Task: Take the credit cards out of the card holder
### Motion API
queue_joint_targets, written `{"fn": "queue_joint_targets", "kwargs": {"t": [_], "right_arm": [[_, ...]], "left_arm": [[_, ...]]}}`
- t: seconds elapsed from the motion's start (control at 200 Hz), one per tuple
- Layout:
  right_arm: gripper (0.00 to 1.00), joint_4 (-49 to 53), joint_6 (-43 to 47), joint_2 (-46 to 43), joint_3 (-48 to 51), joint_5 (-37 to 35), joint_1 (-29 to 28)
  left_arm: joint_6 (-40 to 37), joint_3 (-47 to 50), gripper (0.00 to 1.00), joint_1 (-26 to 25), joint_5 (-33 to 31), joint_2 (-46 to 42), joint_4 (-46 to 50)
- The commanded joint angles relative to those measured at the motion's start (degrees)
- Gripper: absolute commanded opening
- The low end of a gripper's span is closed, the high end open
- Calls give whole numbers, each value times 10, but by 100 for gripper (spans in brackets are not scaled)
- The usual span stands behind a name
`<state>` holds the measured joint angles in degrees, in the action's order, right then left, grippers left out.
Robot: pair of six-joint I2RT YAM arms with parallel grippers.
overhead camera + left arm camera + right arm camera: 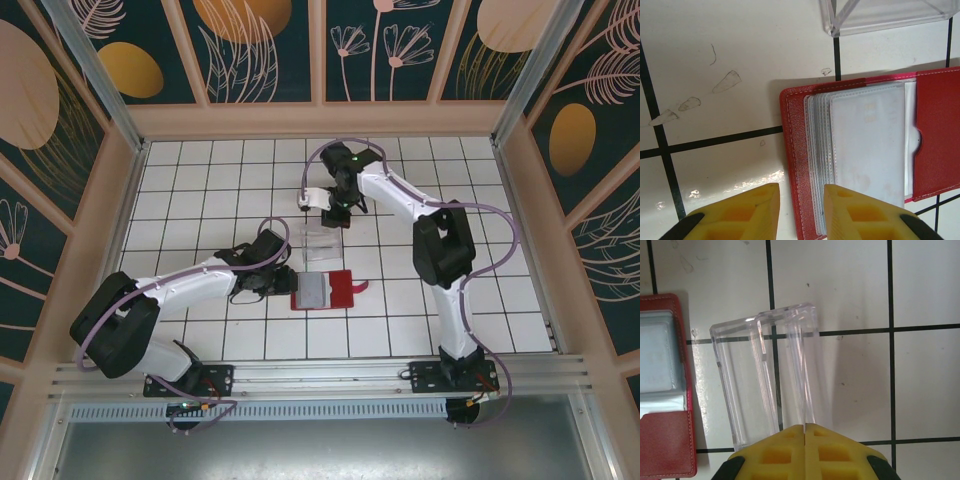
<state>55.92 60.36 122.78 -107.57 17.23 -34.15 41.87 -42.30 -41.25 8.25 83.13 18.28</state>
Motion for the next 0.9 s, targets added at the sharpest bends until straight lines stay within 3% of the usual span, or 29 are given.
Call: {"fn": "queue_joint_targets", "kwargs": {"t": [0.0, 0.42, 0.796, 0.891], "right_arm": [[0, 9, 7, 9, -17, -23, -2], [0, 10, 0, 16, -32, -68, 12], [0, 24, 22, 40, -52, -53, 2], [9, 22, 20, 40, -53, -58, 1]], "left_arm": [[3, -9, 31, -2, -11, -6, 20], [-5, -17, 31, -2, -14, -4, 27], [-5, -23, 31, -2, -15, -2, 35], [-6, -25, 31, -2, -15, -3, 36]]}}
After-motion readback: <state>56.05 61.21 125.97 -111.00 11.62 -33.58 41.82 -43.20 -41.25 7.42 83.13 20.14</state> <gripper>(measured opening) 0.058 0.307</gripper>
